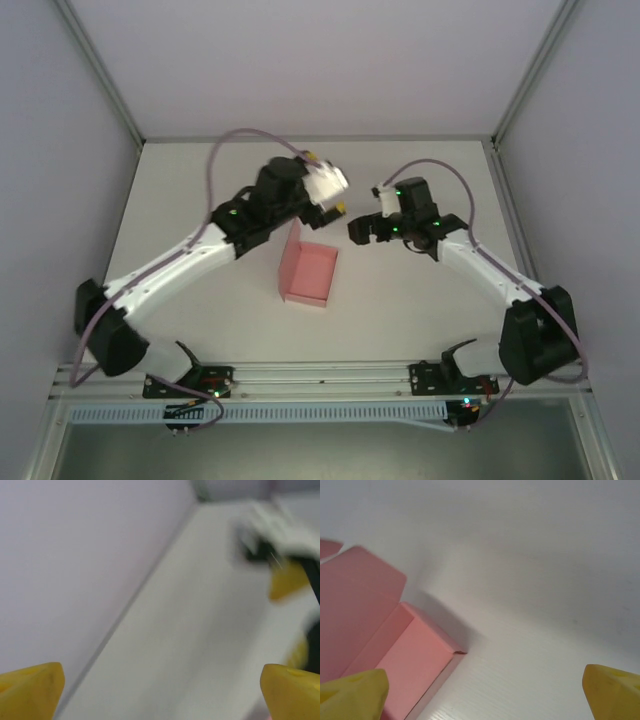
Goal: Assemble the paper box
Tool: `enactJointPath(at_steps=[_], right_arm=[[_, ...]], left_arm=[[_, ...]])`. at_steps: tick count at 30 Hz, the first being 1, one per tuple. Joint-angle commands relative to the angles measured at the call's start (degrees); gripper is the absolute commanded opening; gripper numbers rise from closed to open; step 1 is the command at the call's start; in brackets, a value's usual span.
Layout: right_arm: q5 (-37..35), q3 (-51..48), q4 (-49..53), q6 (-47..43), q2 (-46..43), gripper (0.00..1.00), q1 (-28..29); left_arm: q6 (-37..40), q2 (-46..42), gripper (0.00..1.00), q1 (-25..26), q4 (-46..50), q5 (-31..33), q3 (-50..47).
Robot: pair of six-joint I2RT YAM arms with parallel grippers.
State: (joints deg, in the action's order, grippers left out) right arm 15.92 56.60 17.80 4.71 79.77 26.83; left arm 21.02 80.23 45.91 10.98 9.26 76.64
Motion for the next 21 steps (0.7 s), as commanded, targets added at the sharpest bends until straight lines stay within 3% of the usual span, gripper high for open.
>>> enactJointPath(at_steps=[1,4,9,14,15,18,21], right_arm=[[-1.4,5.8,0.4,-7.6,7.4,0.98,5.7],[-2.9,10.0,0.7,-8.3,15.5,0.93,9.1],[-6.4,15.9,3.6,-7.6,25.7,0.85,11.9],[-3.8,15.9,0.9,-5.4,29.2,0.65,12.5],[-4.8,15.9,0.9,-4.7,29.7,0.58,12.6],[-9.1,15.2,0.5,-2.5,29.7,0.2,12.9],[-14.5,14.1,0.5,1.7,27.9,0.07,13.2]], left_arm=[[-30.6,-6.1,1.0,-8.5,0.9,7.2,-6.2],[-41.7,-13.4,1.0,-15.7,4.0,6.8,-14.9],[-44.4,-21.3,1.0,-19.2,8.3,6.7,-25.9],[-46.2,-23.8,1.0,-20.0,12.2,8.9,-28.5],[-46.5,-23.9,1.0,-20.2,11.9,9.1,-28.9],[-46.8,-23.5,1.0,-20.4,10.9,9.4,-29.1],[-47.8,-22.6,1.0,-20.6,11.3,11.2,-28.5]])
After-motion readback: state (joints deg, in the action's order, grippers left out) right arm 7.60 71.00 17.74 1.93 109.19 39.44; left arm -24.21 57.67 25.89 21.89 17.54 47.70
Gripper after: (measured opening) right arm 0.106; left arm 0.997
